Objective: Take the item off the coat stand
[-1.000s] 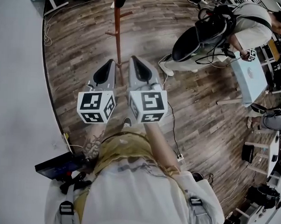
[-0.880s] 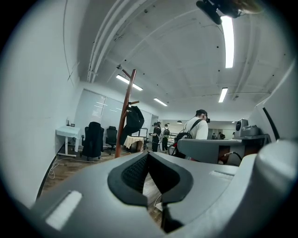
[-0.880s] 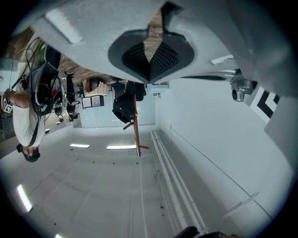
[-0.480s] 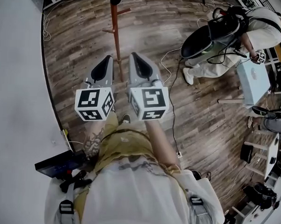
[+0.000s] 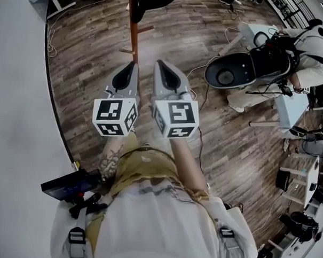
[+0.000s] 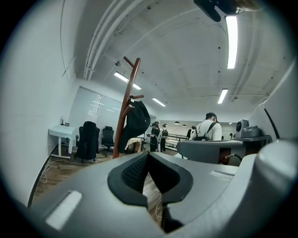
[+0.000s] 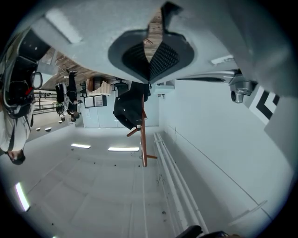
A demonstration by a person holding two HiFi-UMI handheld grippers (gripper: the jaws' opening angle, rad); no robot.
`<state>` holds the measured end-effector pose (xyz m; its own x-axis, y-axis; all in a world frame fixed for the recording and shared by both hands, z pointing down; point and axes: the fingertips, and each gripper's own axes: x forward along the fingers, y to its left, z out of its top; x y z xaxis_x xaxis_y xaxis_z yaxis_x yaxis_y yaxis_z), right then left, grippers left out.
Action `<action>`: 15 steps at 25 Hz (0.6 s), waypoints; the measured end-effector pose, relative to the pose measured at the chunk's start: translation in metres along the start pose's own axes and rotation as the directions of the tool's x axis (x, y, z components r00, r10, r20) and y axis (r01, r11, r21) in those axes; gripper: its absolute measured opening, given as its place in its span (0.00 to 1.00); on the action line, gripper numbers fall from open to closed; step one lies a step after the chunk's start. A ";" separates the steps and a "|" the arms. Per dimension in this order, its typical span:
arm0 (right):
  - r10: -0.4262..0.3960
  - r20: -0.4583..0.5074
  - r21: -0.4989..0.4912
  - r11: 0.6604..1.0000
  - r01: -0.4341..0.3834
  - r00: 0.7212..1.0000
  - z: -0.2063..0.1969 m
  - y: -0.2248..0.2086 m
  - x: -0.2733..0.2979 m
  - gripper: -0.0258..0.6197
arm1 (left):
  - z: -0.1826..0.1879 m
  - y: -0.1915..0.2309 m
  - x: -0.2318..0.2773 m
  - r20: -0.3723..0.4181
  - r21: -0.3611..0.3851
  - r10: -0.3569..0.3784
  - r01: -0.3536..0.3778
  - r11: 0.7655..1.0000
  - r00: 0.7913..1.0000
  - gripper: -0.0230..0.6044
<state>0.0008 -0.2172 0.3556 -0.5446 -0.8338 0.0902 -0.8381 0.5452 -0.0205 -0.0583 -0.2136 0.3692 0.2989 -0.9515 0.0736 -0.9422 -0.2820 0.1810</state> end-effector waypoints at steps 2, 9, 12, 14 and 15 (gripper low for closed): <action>-0.008 0.010 -0.001 1.000 0.008 1.000 0.004 0.000 0.016 0.04 | 0.003 0.012 0.009 0.003 0.000 -0.007 0.007 1.000 1.000 0.03; -0.057 -0.009 -0.019 0.998 0.057 0.998 0.017 -0.007 0.081 0.04 | 0.023 0.060 0.056 0.000 -0.012 -0.049 0.049 0.999 0.999 0.03; -0.078 0.013 -0.019 0.997 0.079 0.997 0.028 -0.012 0.078 0.04 | 0.030 0.053 0.056 -0.001 -0.004 -0.066 0.066 0.998 0.998 0.03; -0.091 0.021 -0.021 0.996 0.092 0.996 0.029 -0.019 0.088 0.04 | 0.030 0.056 0.068 -0.001 -0.002 -0.080 0.080 0.997 0.997 0.03; -0.098 0.023 -0.021 0.995 0.099 0.995 0.028 -0.023 0.093 0.04 | 0.029 0.058 0.075 -0.004 -0.001 -0.086 0.086 0.996 0.996 0.03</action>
<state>-0.0313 -0.3101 0.3362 -0.4600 -0.8852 0.0690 -0.8870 0.4617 0.0091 -0.0948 -0.3045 0.3570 0.3793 -0.9232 0.0619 -0.9129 -0.3625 0.1878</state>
